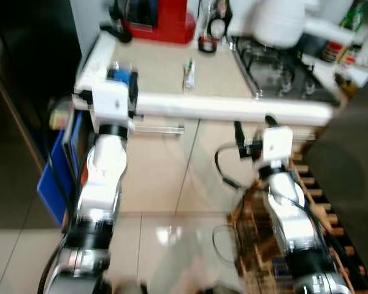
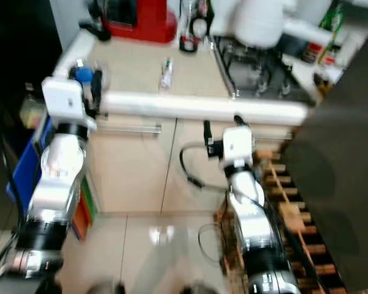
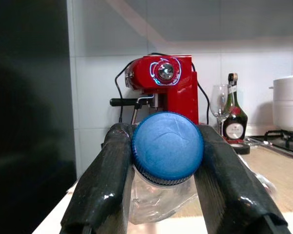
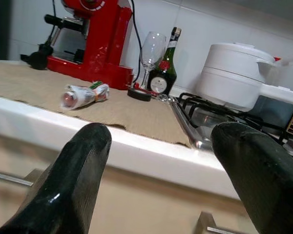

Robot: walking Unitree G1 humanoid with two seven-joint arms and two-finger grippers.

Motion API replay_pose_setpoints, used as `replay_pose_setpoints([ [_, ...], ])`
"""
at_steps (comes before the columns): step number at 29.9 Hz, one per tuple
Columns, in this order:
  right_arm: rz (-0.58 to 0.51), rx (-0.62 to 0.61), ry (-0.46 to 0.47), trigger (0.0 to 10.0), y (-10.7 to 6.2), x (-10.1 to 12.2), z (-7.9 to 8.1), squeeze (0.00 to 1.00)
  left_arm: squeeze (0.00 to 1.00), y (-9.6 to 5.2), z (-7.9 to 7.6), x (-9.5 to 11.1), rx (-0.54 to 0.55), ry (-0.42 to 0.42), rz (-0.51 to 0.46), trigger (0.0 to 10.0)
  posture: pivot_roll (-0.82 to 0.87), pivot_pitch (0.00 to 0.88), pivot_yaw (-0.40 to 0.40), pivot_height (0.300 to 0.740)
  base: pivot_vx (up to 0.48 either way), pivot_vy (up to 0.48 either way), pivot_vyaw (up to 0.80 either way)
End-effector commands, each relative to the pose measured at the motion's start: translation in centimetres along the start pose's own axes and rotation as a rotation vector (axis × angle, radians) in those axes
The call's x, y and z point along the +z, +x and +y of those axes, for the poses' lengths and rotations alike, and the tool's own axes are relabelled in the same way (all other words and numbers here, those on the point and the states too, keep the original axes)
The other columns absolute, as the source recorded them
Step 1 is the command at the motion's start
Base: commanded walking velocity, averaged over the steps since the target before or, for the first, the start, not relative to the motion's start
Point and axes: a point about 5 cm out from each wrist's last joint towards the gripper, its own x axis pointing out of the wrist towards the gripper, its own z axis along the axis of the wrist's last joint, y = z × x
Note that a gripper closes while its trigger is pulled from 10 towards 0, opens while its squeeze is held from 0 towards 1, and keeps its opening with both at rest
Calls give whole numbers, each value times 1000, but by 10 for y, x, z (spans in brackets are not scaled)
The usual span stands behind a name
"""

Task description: Restocking fridge

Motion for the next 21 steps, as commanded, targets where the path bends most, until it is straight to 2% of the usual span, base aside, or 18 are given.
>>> replay_pose_setpoints([
  [1, 6, -12, -12, 10000, -2, -1, -7, 0, 0, -5, -7, -11, -14, -12, 64, 10000, 36, 0, -91, 740, -296, 0, 0],
  [21, 22, -1, -4, 10000, -3, -4, -6, 0, 0, -14, -13, -12, -17, -34, 78, 10000, 41, 0, -97, 740, -300, 0, 0],
])
